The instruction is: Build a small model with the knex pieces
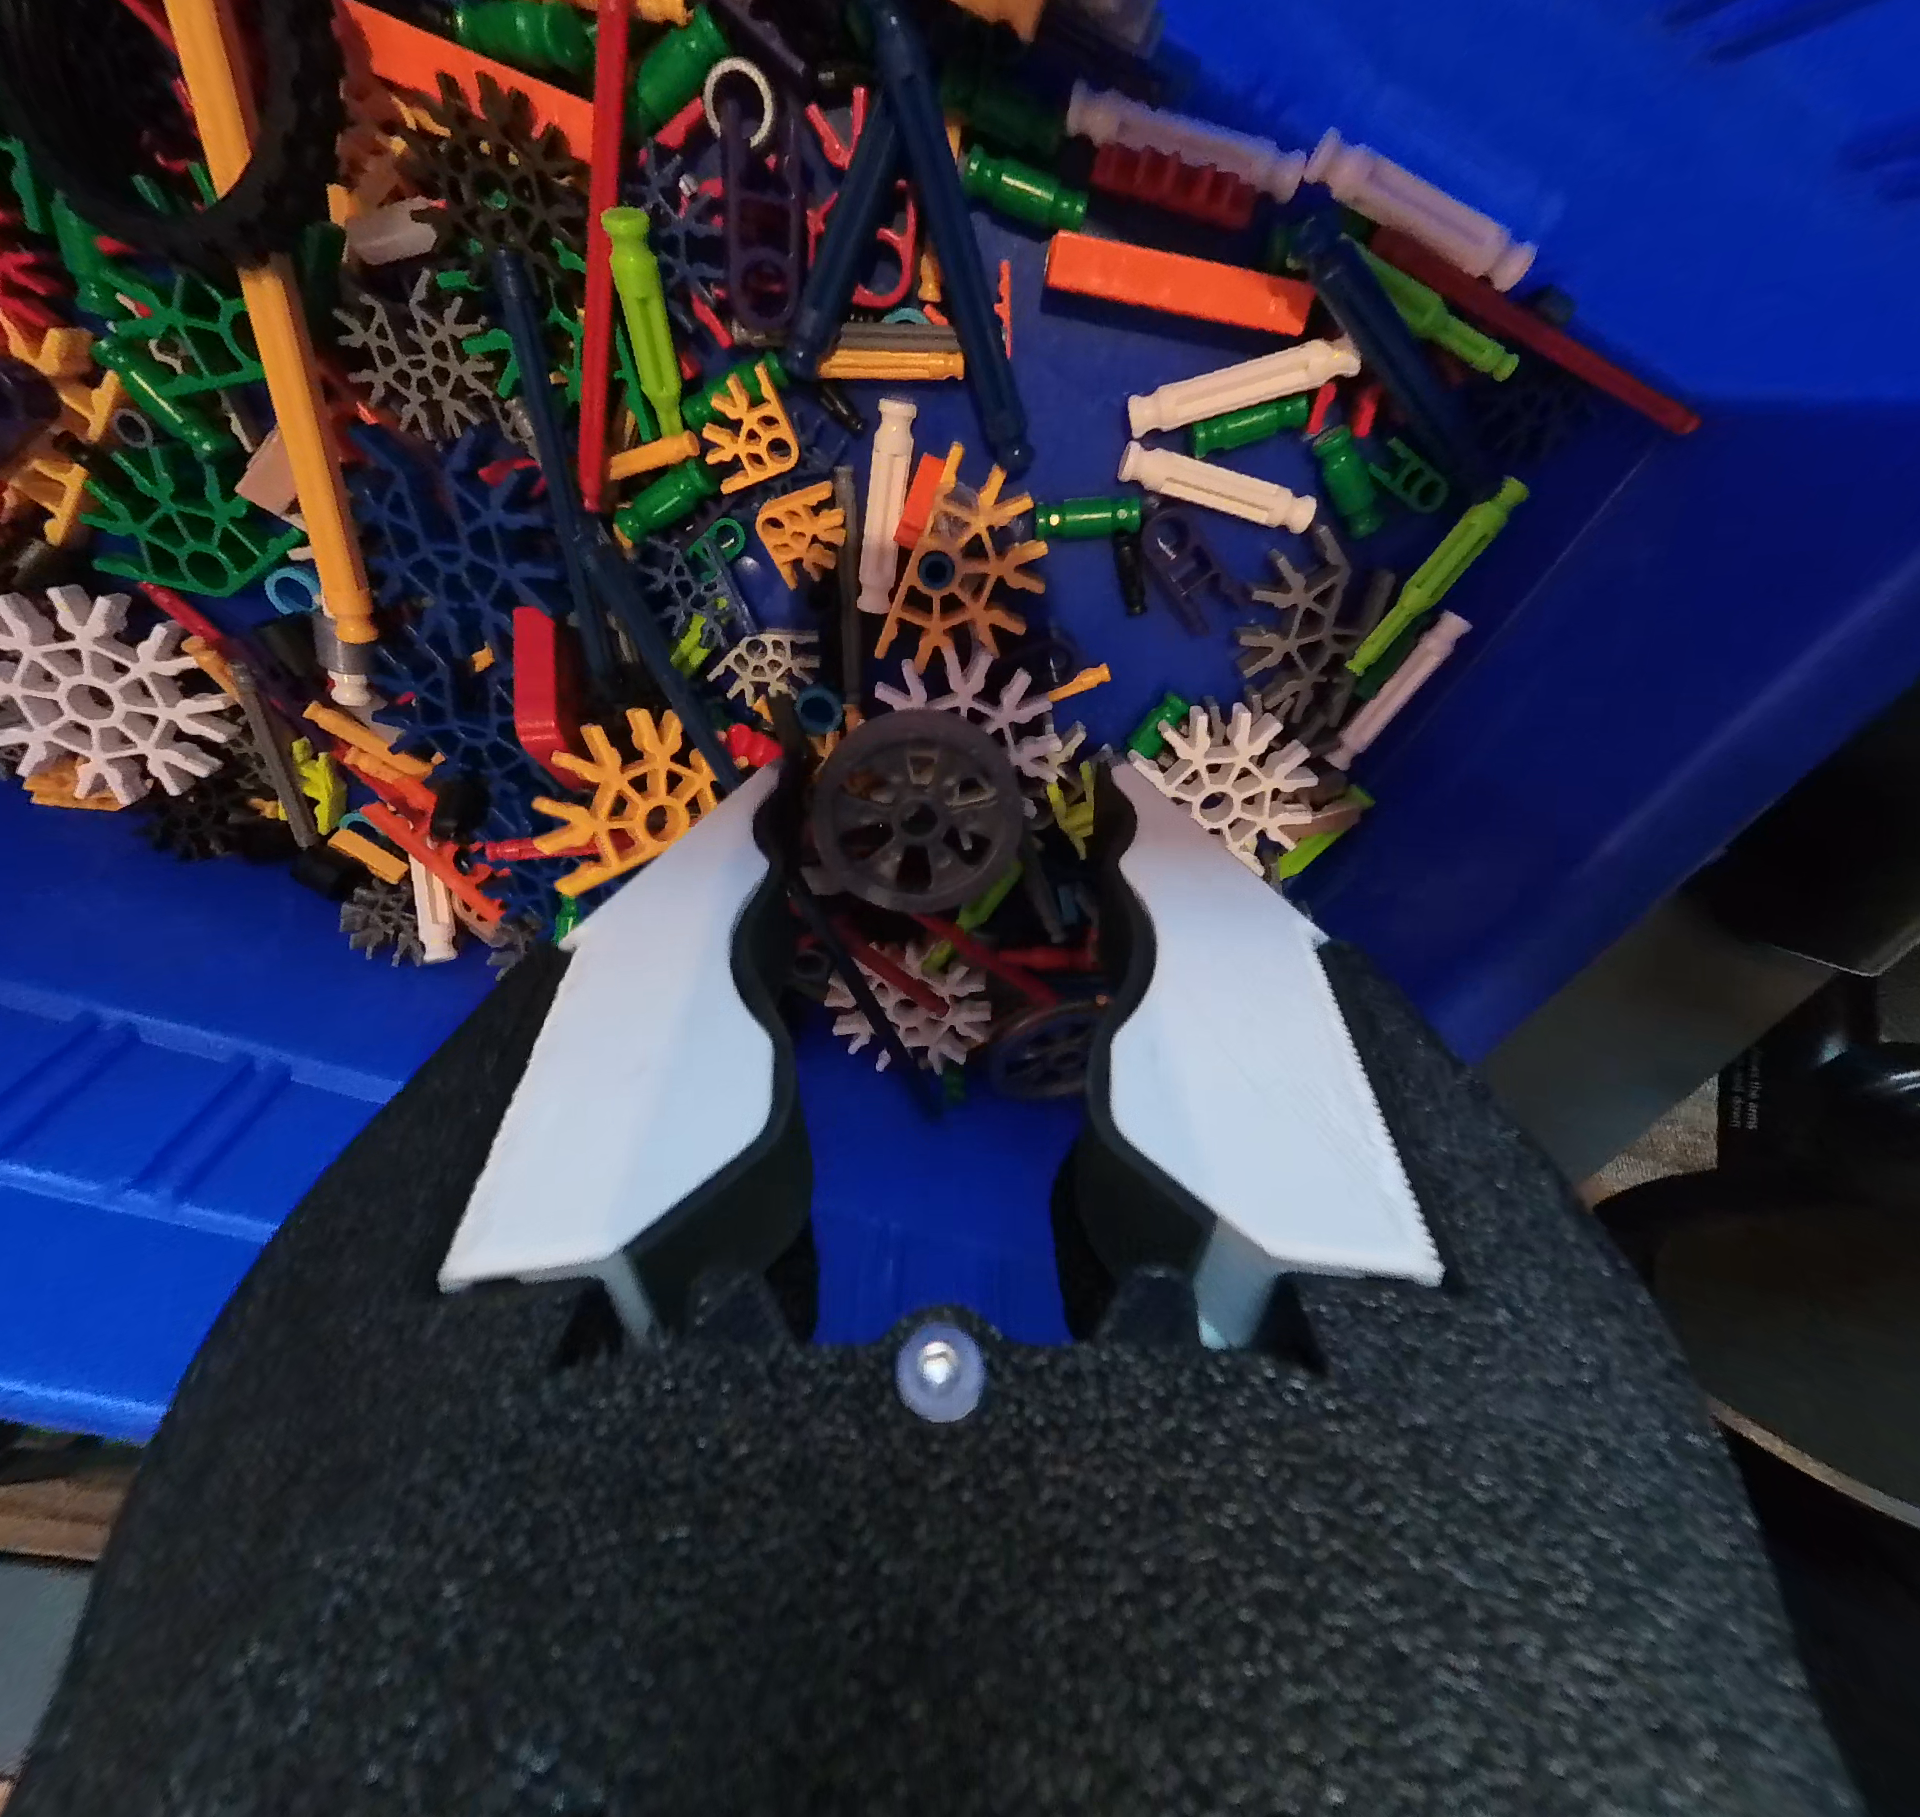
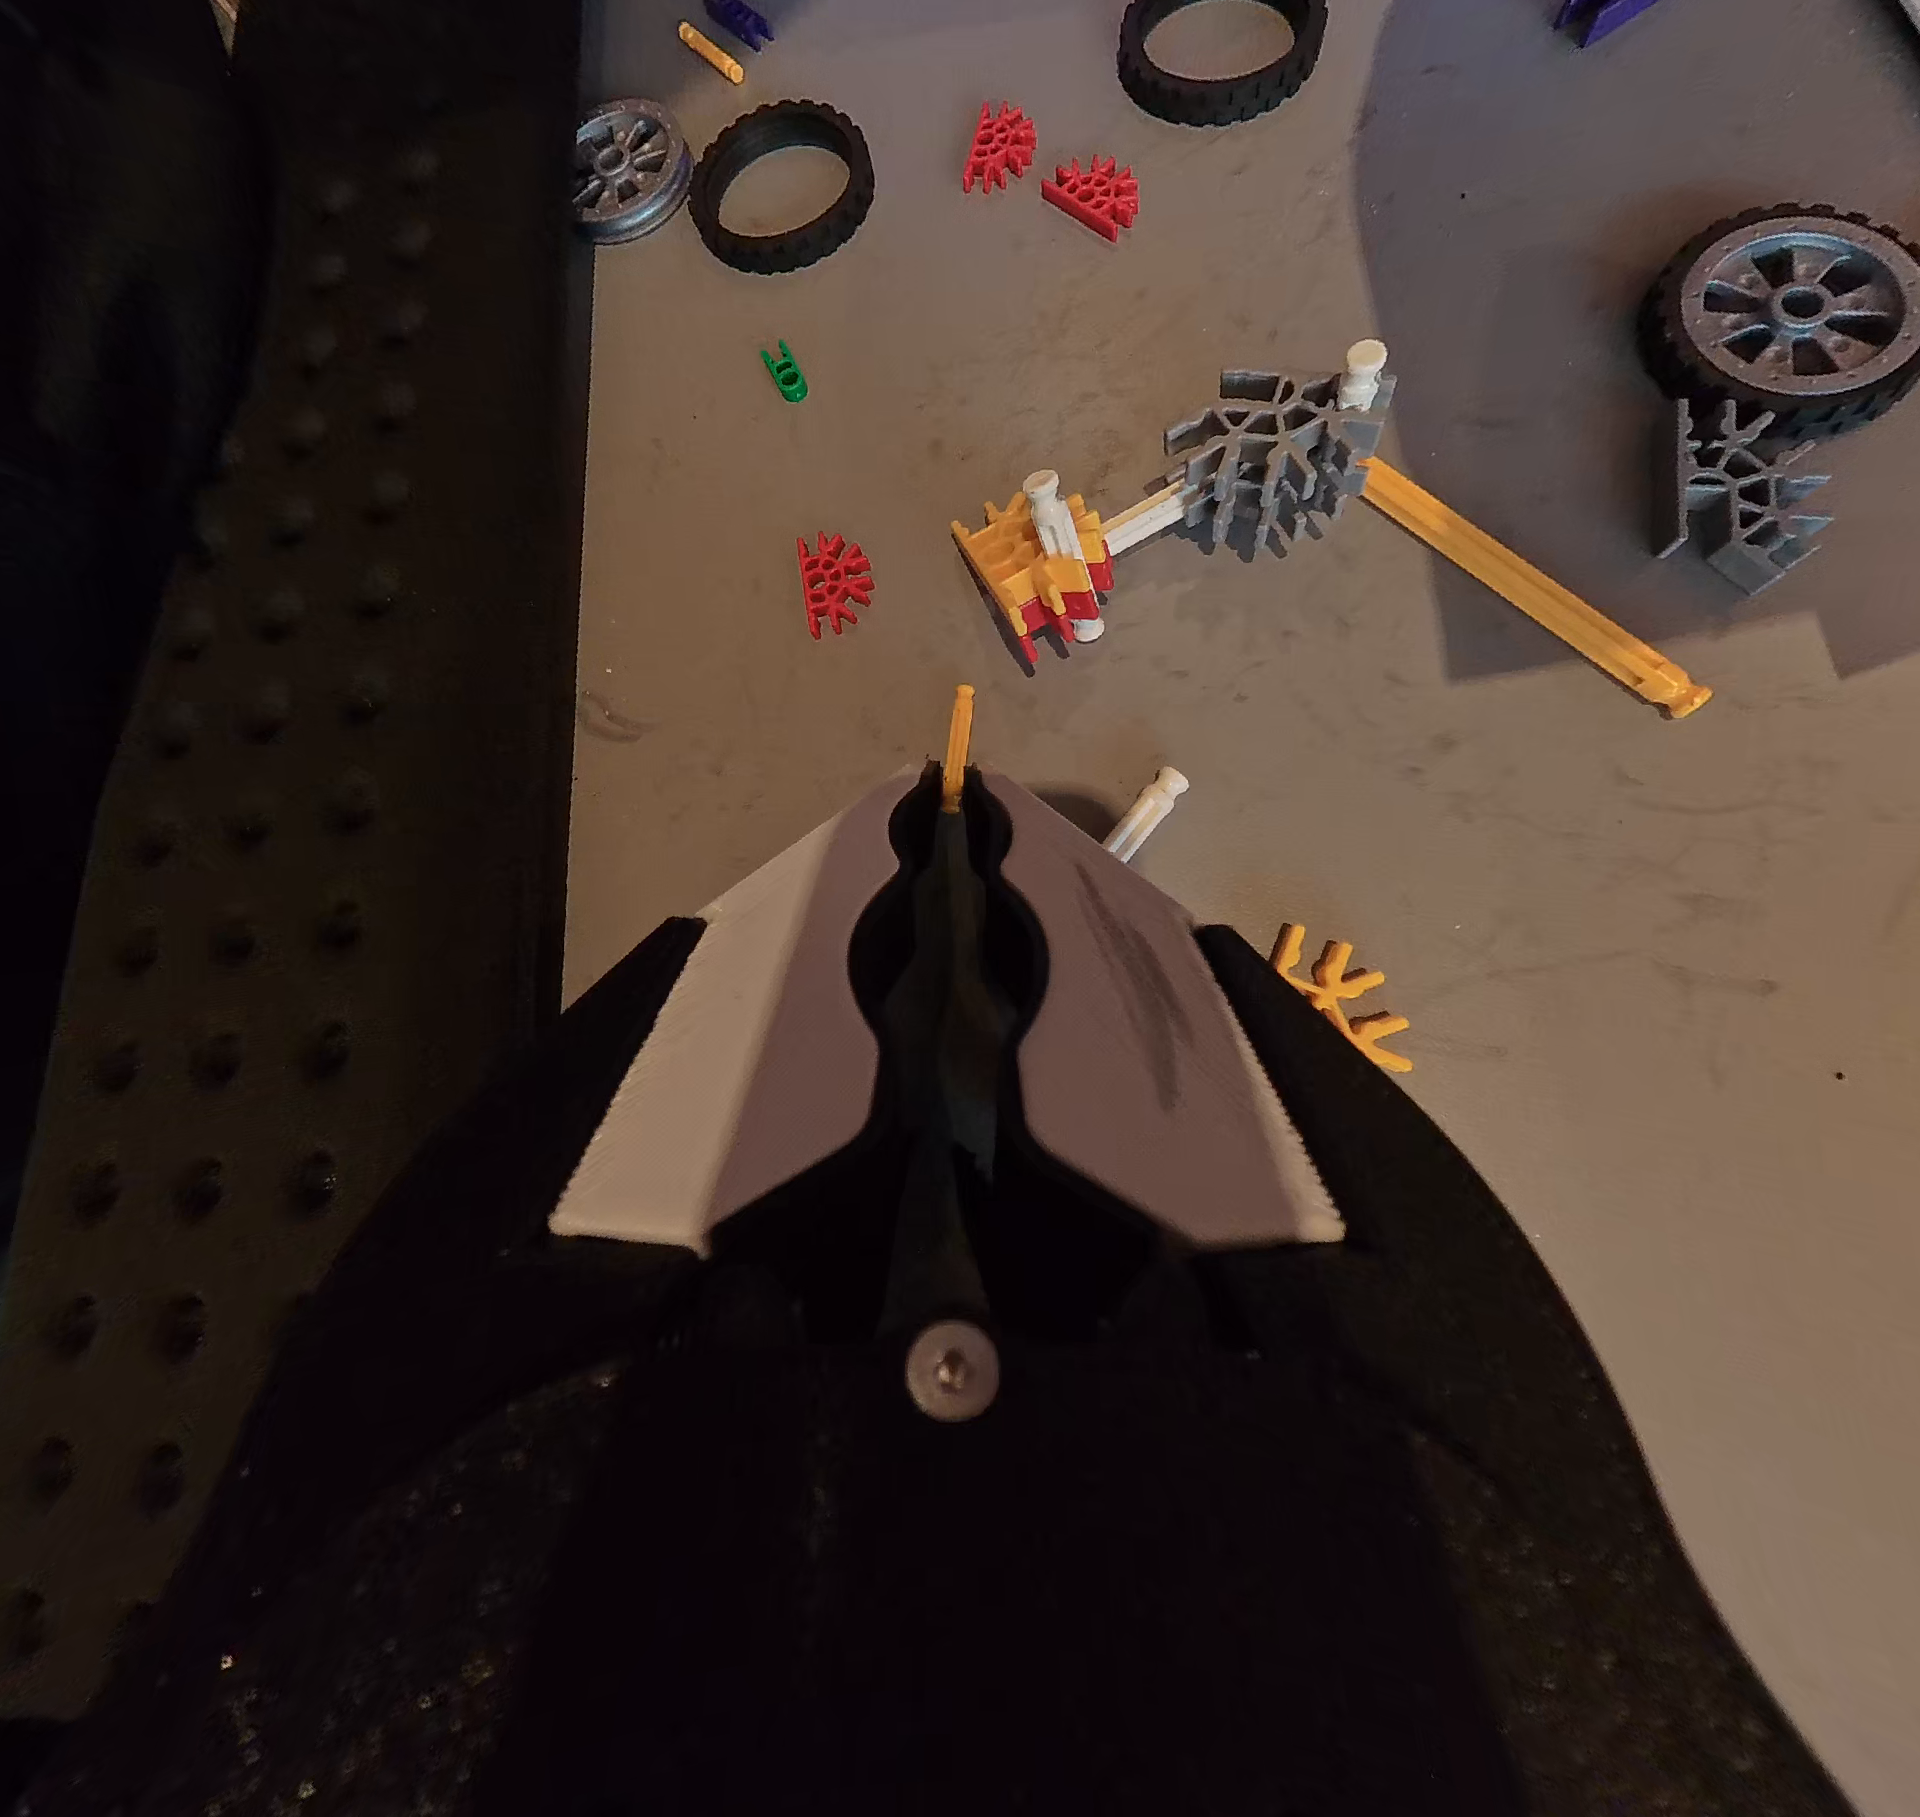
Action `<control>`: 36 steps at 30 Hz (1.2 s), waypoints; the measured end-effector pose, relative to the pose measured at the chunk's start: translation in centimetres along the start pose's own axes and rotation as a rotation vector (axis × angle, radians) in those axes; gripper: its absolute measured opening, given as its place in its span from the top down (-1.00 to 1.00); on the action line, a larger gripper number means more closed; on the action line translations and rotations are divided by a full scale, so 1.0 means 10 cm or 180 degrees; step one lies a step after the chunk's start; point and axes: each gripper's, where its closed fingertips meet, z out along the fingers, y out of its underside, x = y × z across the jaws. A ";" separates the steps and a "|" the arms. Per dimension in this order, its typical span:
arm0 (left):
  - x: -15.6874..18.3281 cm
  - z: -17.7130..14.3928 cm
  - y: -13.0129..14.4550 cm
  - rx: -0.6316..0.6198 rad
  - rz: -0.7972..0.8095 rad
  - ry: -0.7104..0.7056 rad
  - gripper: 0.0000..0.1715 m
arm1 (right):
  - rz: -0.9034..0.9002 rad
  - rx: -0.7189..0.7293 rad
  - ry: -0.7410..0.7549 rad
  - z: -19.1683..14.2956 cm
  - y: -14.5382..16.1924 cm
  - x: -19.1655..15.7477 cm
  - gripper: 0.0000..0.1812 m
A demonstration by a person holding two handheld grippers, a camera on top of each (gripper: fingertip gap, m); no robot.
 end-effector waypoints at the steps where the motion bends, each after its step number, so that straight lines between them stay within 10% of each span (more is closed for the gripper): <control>1: 0.00 0.00 0.00 -0.0002 -0.0003 -0.0006 0.36 | -0.0001 0.0000 0.0000 0.00 0.00 0.00 0.96; 36: 0.07 -0.04 0.03 -0.0002 0.0064 -0.0012 0.33 | -0.0025 -0.0001 0.0011 0.00 0.00 0.00 0.96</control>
